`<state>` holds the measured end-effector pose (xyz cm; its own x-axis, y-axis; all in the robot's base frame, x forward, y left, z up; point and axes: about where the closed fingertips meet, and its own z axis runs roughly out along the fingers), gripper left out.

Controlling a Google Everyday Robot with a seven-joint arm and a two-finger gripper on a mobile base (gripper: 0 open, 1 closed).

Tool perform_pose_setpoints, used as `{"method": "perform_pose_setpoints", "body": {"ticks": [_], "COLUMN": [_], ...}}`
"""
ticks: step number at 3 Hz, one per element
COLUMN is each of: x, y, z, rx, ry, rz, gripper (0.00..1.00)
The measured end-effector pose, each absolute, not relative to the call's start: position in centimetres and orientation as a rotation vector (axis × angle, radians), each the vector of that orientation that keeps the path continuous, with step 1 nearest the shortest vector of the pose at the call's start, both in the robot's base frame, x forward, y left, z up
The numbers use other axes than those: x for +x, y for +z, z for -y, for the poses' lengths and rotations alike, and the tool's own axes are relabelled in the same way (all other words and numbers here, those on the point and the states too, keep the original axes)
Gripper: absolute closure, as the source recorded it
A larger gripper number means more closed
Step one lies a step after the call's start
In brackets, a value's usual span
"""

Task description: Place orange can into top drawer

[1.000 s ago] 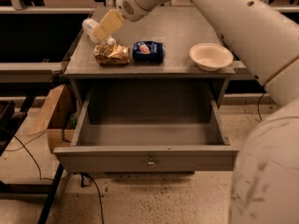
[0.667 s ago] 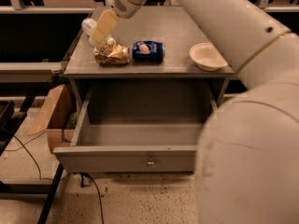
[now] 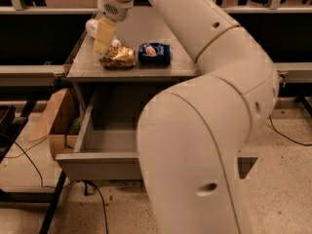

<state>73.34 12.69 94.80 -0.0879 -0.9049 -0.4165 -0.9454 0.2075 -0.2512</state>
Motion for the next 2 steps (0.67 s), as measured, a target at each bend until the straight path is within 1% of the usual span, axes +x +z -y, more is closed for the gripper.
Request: {"method": "perform_pose_setpoints", "body": {"ticks": [1,2], "x": [72.8,73.1], "y": [91.9,90.0], "z": [-12.2,-11.6], "rx": [-1.786,-1.773], "ry": [0.123,0.140], "rz": [-2.112,-2.187], "gripper": [0.00,0.00]}}
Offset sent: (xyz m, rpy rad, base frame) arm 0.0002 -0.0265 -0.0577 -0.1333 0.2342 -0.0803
